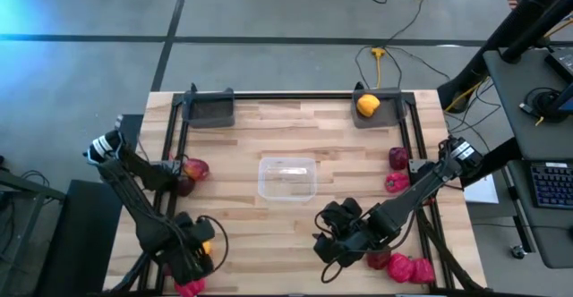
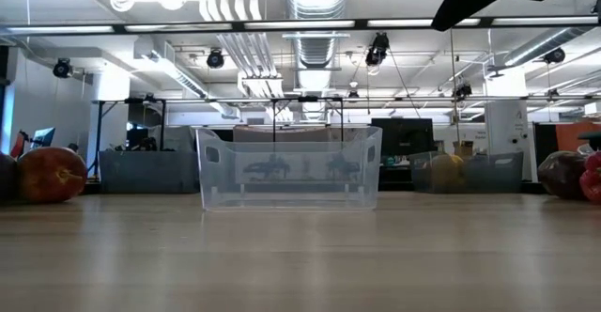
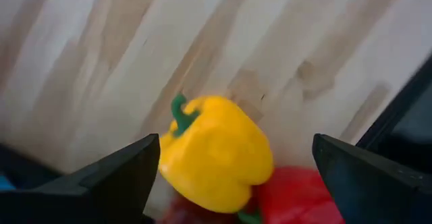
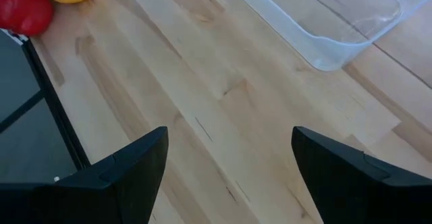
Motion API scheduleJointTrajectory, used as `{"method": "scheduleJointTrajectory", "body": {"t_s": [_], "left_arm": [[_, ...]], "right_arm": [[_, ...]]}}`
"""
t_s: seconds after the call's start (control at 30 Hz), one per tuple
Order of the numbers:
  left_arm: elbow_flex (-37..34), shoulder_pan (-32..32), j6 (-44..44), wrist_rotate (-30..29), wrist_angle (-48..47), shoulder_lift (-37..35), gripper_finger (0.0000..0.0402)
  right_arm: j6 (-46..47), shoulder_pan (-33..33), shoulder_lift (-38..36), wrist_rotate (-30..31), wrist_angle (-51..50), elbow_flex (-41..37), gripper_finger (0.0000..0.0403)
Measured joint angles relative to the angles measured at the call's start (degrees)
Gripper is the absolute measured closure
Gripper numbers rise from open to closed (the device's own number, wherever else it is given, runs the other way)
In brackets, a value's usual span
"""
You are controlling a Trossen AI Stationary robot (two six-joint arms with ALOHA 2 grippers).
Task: Sort produce into baskets
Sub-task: Put the yellow bell pepper into the right black bin
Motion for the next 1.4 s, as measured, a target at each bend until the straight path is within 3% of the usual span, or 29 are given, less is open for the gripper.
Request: {"method": "scheduleJointTrajectory", "body": {"t_s": [0.17, 0.33, 0.63, 0.8, 0.97, 1.13, 1.27, 1.4], "left_arm": [[-0.6, -1.1, -14.6, 3.8, -0.4, 0.9, 0.0017], [-1.2, -3.1, -24.1, 4.1, -0.3, 4.0, 0.0016], [-1.5, -2.2, -25.5, 5.4, 0.0, 11.2, 0.0017], [-1.5, -0.7, -23.8, 5.4, 0.1, 12.5, 0.0045], [-1.5, 1.9, -20.6, 5.3, -0.1, 10.8, 0.0106], [-1.3, 7.8, -11.2, -0.1, -0.7, 5.8, 0.011], [-1.0, 18.1, 3.2, -6.0, -0.9, 0.0, 0.011], [-1.0, 33.3, 23.7, -9.7, 0.7, -4.4, 0.011]], "right_arm": [[-1.5, 0.0, 0.0, -0.1, -0.2, 0.0, 0.0101], [-3.4, -0.1, 0.0, -0.2, -0.6, 0.0, 0.0101], [-6.4, -0.3, 0.0, -0.6, -0.6, 0.0, 0.0101], [-6.5, -0.3, -0.1, -3.4, -0.6, 0.0, 0.0101], [-6.8, 0.2, -0.3, -5.0, -0.2, 0.0, 0.0101], [-10.8, 0.7, -1.0, -3.4, -0.6, 2.1, 0.0101], [-16.9, -0.1, -2.2, 1.4, -0.6, 4.9, 0.0101], [-21.2, -2.8, -4.3, 4.5, -2.2, 5.8, 0.0101]]}}
